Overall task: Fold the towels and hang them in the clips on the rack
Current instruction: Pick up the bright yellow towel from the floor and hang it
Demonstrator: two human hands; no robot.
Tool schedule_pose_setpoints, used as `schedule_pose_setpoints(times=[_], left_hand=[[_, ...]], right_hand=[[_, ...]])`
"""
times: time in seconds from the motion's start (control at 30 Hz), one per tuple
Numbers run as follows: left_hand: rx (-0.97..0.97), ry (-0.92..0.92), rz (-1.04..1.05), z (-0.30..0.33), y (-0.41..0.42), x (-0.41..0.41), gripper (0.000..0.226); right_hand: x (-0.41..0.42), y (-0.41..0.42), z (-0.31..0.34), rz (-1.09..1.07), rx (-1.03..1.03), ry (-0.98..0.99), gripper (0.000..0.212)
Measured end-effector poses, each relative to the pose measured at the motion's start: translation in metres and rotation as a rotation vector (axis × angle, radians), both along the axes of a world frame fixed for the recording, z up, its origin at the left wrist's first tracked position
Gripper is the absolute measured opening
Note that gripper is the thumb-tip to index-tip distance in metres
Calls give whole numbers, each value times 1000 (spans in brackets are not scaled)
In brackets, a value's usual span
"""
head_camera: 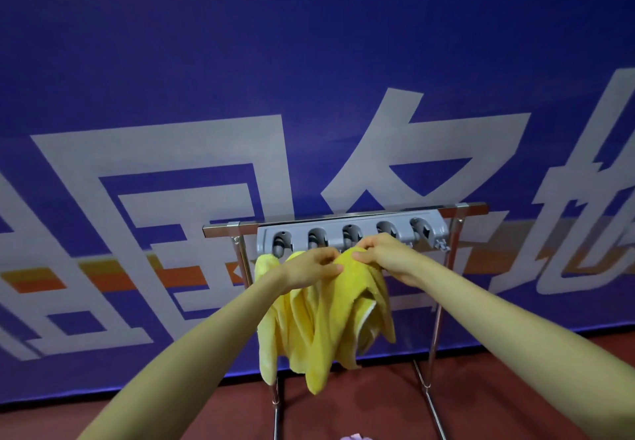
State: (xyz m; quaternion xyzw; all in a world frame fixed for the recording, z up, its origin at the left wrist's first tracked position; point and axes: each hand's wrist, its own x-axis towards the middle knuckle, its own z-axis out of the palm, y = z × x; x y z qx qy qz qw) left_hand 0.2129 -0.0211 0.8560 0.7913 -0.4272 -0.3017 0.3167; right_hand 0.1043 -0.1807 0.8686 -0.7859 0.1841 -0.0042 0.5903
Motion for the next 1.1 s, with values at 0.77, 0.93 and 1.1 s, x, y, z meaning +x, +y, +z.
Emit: schedule_pose_setpoints(times=[0.77, 0.93, 1.1], left_hand=[[158, -691, 285, -42, -51, 55, 20], [225, -876, 237, -51, -48, 49, 22], [215, -861, 202, -52, -43, 41, 22]], right_hand=[[83, 1, -67, -397, -508, -21, 12], [79, 1, -75, -378, -549, -23, 14], [68, -1, -70, -292, -563, 17, 15]])
